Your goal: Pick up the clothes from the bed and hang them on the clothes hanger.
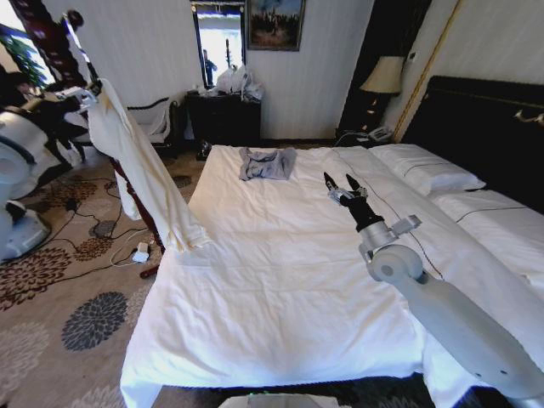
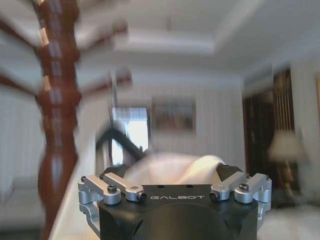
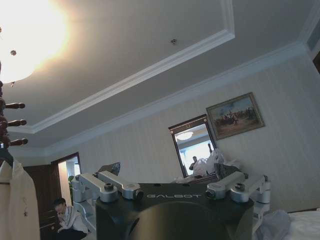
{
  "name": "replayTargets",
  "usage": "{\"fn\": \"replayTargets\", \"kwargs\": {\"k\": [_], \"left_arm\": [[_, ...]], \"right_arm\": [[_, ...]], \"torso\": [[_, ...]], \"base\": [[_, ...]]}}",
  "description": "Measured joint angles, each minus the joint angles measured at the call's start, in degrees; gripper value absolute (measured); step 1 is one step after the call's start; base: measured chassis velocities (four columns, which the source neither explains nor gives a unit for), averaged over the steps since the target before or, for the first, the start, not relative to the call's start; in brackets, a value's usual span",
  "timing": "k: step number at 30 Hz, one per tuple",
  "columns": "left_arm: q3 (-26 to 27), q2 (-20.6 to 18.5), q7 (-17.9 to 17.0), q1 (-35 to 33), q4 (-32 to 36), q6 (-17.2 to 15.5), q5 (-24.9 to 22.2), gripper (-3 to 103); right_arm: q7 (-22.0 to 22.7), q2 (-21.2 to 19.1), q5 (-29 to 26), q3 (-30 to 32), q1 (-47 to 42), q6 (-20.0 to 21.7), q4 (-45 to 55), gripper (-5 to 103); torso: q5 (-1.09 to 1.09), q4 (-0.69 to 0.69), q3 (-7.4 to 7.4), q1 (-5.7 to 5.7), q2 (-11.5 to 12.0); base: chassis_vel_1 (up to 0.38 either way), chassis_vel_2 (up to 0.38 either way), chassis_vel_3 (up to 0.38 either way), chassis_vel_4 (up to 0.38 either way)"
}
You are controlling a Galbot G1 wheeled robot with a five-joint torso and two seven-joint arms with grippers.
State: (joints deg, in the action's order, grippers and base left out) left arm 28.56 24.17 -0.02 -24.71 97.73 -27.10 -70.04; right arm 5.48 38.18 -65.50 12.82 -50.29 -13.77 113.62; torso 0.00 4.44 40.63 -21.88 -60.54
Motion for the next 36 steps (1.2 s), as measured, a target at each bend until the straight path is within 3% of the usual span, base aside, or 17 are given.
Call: {"fn": "replayTargets", "kwargs": {"k": [3, 7, 11, 15, 16, 17, 19, 20, 21, 23, 25, 27, 29, 31, 32, 35, 36], "left_arm": [[1.16, -1.64, -3.90, -1.94, 2.57, -6.36, -3.29, 100], [2.26, -1.82, -9.02, -4.38, 5.94, -9.26, -6.52, 100], [4.52, -1.39, -11.31, -8.41, 9.92, -10.86, -7.13, 100], [6.88, -0.63, -9.75, -11.88, 13.41, -10.84, -6.91, 100], [7.27, 0.24, -7.06, -13.62, 15.39, -9.21, -5.87, 100], [7.27, 0.24, -7.06, -13.62, 15.39, -9.21, -5.87, 100], [7.30, 1.93, -5.66, -16.05, 18.30, -5.50, -3.36, 100], [6.94, 3.89, -7.49, -18.15, 20.98, -0.60, 0.26, 100], [6.94, 3.89, -7.49, -18.15, 20.98, -0.60, 0.26, 100], [6.76, 6.35, -11.79, -21.64, 24.44, 3.77, 4.63, 100], [9.40, 11.26, -17.15, -30.94, 30.33, 5.11, 11.44, 100], [10.17, 13.05, -18.27, -34.33, 31.79, 4.59, 13.34, 100], [11.52, 18.30, -19.91, -43.65, 33.60, 4.17, 20.11, 100], [12.83, 24.76, -20.90, -54.19, 33.79, 8.16, 28.86, 100], [12.83, 24.76, -20.90, -54.19, 33.79, 8.16, 28.86, 100], [12.40, 33.82, -22.39, -63.09, 32.94, 16.70, 36.87, 100], [12.40, 33.82, -22.39, -63.09, 32.94, 16.70, 36.87, 100]], "right_arm": [[-2.18, -0.59, -0.17, 0.48, -0.47, -0.53, 0.02, 100], [-7.36, -1.03, -4.29, 1.23, -1.43, -2.79, 0.66, 100], [-9.82, -1.29, -6.86, 2.20, -1.69, -3.91, 1.46, 100], [-10.38, -1.97, -6.95, 4.03, -3.09, -4.15, 1.78, 100], [-8.24, -2.33, -6.52, 6.22, -4.55, -3.44, 2.19, 100], [-8.24, -2.33, -6.52, 6.22, -4.55, -3.44, 2.19, 100], [-2.36, -2.40, -3.96, 9.45, -6.00, -0.51, 2.36, 100], [1.50, -1.82, -0.80, 12.05, -6.71, 1.84, 1.95, 100], [1.50, -1.82, -0.80, 12.05, -6.71, 1.84, 1.95, 100], [3.60, -0.60, 3.17, 15.30, -7.85, 3.79, 1.54, 100], [2.49, 3.04, 8.43, 21.41, -12.40, 4.45, 1.82, 100], [1.75, 4.42, 9.62, 23.05, -14.57, 3.72, 2.19, 100], [-0.39, 8.67, 13.47, 26.23, -22.11, 0.14, 3.28, 100], [-3.30, 12.85, 20.21, 27.80, -28.61, -2.38, 4.17, 100], [-3.30, 12.85, 20.21, 27.80, -28.61, -2.38, 4.17, 100], [-5.10, 18.94, 30.68, 27.09, -34.74, -4.94, 5.21, 100], [-5.10, 18.94, 30.68, 27.09, -34.74, -4.94, 5.21, 100]], "torso": [[0.00, -0.01, -0.01, 0.01, 0.00], [0.01, 0.02, 0.00, 0.00, 0.00], [-0.01, 0.01, 0.00, 0.00, 0.00], [0.00, -0.04, 0.00, 0.00, 0.00], [0.02, -0.01, -0.01, 0.01, 0.00], [0.02, -0.01, -0.01, 0.01, 0.00], [0.00, 0.06, -0.01, 0.01, 0.00], [0.02, 0.05, -0.01, 0.00, 0.00], [0.02, 0.05, -0.01, 0.00, 0.00], [0.02, 0.02, 0.00, -0.01, 0.01], [0.01, 0.01, 0.00, -0.02, 0.01], [0.02, -0.01, 0.00, -0.01, 0.01], [0.00, 0.02, -0.01, 0.01, 0.00], [-0.01, 0.05, -0.01, 0.01, 0.00], [-0.01, 0.05, -0.01, 0.01, 0.00], [-0.01, -0.04, -0.01, 0.02, 0.00], [-0.01, -0.04, -0.01, 0.02, 0.00]], "base": [[0.000, 0.000, 0.000, 0.000], [0.000, 0.000, 0.000, 0.000], [0.000, 0.000, 0.000, 0.000], [0.000, 0.000, 0.000, 0.000], [0.000, 0.000, 0.000, 0.000], [0.000, 0.000, 0.000, 0.000], [0.000, 0.000, 0.000, 0.000], [0.000, 0.000, 0.000, 0.000], [0.000, 0.000, 0.000, 0.000], [0.000, 0.000, 0.000, 0.000], [0.000, 0.000, 0.000, 0.000], [0.000, 0.000, 0.000, 0.000], [0.000, 0.000, 0.000, 0.000], [0.000, 0.000, 0.000, 0.000], [0.000, 0.000, 0.000, 0.000], [0.000, 0.000, 0.000, 0.000], [0.000, 0.000, 0.000, 0.000]]}}
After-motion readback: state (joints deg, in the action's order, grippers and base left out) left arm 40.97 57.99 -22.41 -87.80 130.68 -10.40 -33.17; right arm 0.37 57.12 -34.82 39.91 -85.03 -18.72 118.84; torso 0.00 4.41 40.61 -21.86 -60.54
